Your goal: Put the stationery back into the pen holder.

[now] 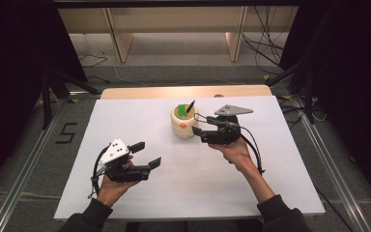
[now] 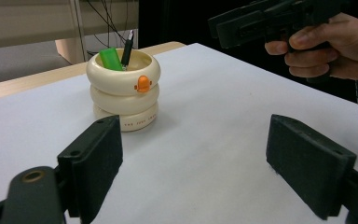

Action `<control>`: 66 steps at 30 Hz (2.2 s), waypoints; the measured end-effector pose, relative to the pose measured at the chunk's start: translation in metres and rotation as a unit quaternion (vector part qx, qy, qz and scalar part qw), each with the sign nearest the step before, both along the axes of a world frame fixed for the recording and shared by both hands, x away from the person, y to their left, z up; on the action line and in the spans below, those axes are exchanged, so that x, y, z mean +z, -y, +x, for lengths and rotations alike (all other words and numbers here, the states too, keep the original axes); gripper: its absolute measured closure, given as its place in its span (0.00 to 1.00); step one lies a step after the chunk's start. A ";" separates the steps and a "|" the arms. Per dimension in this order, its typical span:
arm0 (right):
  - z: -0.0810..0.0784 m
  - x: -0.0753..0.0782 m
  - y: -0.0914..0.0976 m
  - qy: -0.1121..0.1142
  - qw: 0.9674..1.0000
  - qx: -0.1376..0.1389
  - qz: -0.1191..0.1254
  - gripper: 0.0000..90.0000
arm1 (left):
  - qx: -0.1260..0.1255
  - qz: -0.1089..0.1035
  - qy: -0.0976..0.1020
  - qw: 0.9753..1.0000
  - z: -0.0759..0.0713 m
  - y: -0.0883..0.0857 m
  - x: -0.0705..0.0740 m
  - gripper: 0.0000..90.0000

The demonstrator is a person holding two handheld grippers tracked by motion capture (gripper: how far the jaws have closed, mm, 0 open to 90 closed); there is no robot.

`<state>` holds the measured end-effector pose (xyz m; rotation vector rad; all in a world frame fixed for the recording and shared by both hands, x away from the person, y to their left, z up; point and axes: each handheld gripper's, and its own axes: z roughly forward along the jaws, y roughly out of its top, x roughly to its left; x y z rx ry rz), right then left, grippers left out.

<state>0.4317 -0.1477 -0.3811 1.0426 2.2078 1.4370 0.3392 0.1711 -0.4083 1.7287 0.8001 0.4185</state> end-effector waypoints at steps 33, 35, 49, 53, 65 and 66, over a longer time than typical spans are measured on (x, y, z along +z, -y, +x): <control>-0.040 -0.021 0.026 0.009 1.000 0.025 0.010 0.29 | -0.006 0.002 -0.008 1.000 0.001 -0.002 0.001 0.20; -0.045 -0.023 0.029 0.010 1.000 0.023 0.010 0.29 | -0.008 0.005 -0.008 1.000 0.001 -0.002 0.000 0.20; -0.074 -0.033 0.053 0.017 1.000 0.010 0.008 0.29 | -0.013 0.011 -0.007 1.000 -0.001 -0.001 -0.001 0.20; -0.078 -0.036 0.057 0.017 1.000 0.010 0.013 0.29 | -0.013 0.009 -0.008 1.000 -0.001 -0.001 -0.001 0.20; -0.092 -0.039 0.062 0.028 0.999 0.011 0.019 0.28 | -0.018 0.013 -0.012 1.000 -0.002 -0.001 -0.002 0.20; -0.093 -0.040 0.063 0.029 0.999 0.012 0.019 0.28 | -0.018 0.013 -0.012 1.000 -0.002 -0.001 -0.002 0.20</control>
